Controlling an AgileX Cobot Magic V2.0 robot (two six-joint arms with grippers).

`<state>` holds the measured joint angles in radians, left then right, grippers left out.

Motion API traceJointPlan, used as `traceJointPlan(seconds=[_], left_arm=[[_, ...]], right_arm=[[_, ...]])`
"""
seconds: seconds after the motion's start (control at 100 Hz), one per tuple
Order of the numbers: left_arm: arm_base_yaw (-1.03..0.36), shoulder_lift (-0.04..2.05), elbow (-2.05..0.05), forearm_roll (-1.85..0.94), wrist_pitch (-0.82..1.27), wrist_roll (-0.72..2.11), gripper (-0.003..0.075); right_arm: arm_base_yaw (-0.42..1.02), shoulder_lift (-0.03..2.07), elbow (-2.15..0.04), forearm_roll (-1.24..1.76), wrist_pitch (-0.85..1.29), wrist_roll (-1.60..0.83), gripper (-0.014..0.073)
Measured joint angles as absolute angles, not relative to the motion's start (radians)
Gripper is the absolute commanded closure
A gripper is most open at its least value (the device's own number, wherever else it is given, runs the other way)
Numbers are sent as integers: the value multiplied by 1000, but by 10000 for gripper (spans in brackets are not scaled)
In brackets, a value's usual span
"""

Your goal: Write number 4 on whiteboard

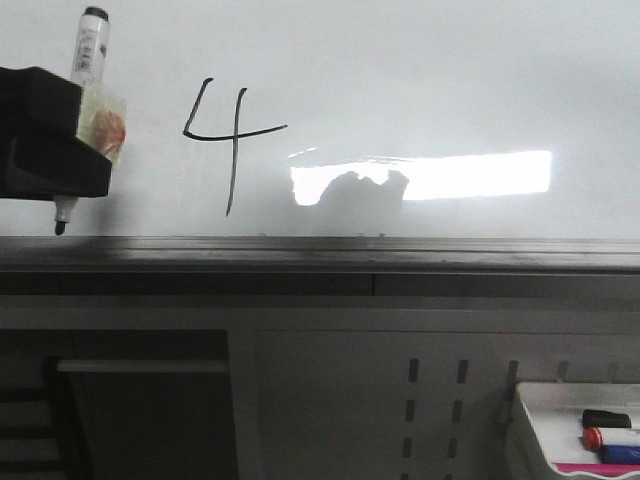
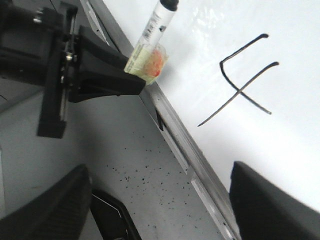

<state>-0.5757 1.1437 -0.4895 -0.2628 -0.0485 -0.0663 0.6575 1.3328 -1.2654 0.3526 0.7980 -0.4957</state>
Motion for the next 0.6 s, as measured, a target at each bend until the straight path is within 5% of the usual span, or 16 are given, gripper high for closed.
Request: traceJointPlan(seconds=[0.42,0.6], left_arm=[[-452,1326,-657,-363,116,-66,731],[-452,1331,-659,-363,118,-66,495]], right_arm=[[655,1268,-1265,353,850,-495,106],[655,1268,-1265,354,860,-492,106]])
